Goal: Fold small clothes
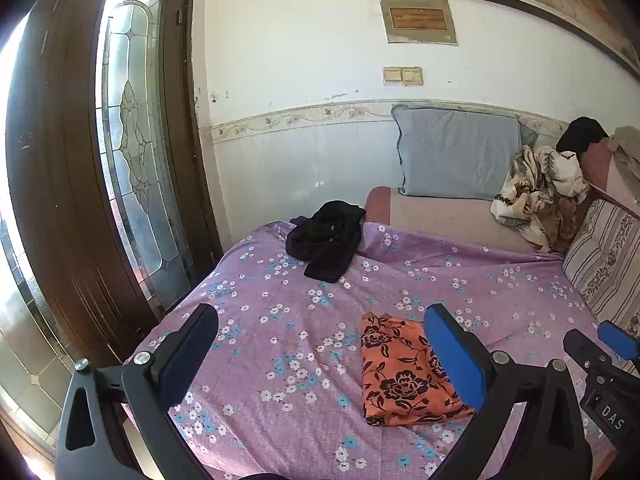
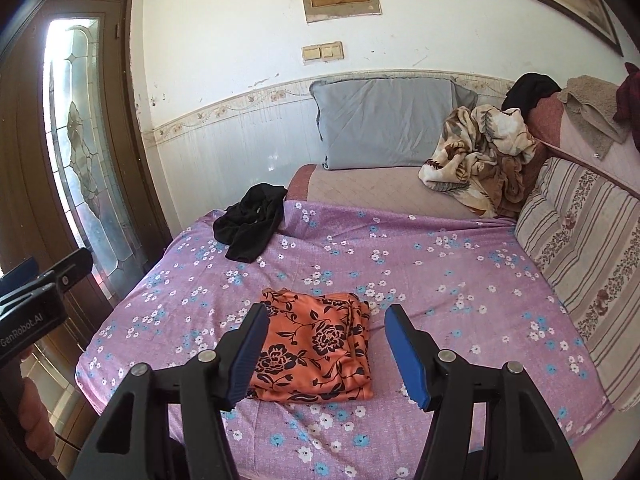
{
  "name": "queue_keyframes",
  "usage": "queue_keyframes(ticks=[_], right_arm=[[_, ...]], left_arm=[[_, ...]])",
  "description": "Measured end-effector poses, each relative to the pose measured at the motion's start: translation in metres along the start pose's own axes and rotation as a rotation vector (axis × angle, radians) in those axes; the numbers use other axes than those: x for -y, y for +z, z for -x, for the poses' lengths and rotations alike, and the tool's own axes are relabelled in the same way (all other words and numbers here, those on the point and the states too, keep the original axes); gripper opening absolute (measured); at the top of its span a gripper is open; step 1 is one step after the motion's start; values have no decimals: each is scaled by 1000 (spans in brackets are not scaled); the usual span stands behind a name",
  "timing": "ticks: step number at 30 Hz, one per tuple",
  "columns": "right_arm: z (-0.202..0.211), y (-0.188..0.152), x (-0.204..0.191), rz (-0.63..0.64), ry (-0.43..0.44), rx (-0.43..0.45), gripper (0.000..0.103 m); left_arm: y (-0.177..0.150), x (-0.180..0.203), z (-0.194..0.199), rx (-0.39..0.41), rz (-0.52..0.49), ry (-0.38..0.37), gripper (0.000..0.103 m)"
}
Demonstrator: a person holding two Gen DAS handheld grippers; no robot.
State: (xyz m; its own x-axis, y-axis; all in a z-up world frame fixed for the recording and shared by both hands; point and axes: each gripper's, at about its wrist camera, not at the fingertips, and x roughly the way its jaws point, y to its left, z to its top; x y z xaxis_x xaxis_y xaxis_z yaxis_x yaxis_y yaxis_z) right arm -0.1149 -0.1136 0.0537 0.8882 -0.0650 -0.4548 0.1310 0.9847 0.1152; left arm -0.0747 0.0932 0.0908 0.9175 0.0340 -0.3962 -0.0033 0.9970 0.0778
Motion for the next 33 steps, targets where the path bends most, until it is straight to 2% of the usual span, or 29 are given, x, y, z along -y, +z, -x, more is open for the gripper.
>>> queue_keyframes(ticks=[33], right_arm=[[23, 8, -45, 101, -2, 49, 65]], left_arm=[[2, -41, 33, 64, 51, -52, 102]])
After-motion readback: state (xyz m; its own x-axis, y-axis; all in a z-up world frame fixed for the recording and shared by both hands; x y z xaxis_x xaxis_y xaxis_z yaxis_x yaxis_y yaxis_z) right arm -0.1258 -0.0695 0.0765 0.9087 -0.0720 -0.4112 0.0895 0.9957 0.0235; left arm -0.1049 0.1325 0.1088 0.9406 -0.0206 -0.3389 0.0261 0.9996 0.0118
